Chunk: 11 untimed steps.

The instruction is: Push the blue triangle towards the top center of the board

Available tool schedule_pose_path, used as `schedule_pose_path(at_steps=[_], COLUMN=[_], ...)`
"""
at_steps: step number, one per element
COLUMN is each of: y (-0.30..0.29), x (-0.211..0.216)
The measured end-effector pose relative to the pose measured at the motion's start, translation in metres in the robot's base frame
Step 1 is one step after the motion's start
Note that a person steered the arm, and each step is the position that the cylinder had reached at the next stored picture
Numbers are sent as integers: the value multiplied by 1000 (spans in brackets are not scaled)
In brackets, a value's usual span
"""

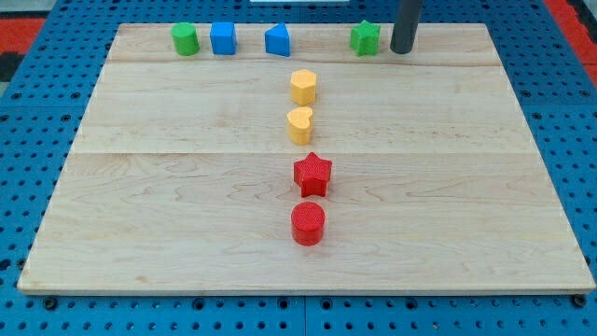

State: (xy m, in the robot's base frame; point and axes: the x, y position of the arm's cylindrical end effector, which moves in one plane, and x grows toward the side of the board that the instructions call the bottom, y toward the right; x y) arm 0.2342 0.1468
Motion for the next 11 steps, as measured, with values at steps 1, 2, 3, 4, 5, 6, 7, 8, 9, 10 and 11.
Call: schedule_pose_path(at_steps=[1, 2, 3, 4, 5, 6, 7, 8, 9, 10, 11], y=[25, 31, 28, -32, -103, -106, -121, -184, -170, -180, -236], x=[-25, -41, -43, -41, -41, -41, -40, -28, 9, 66, 86])
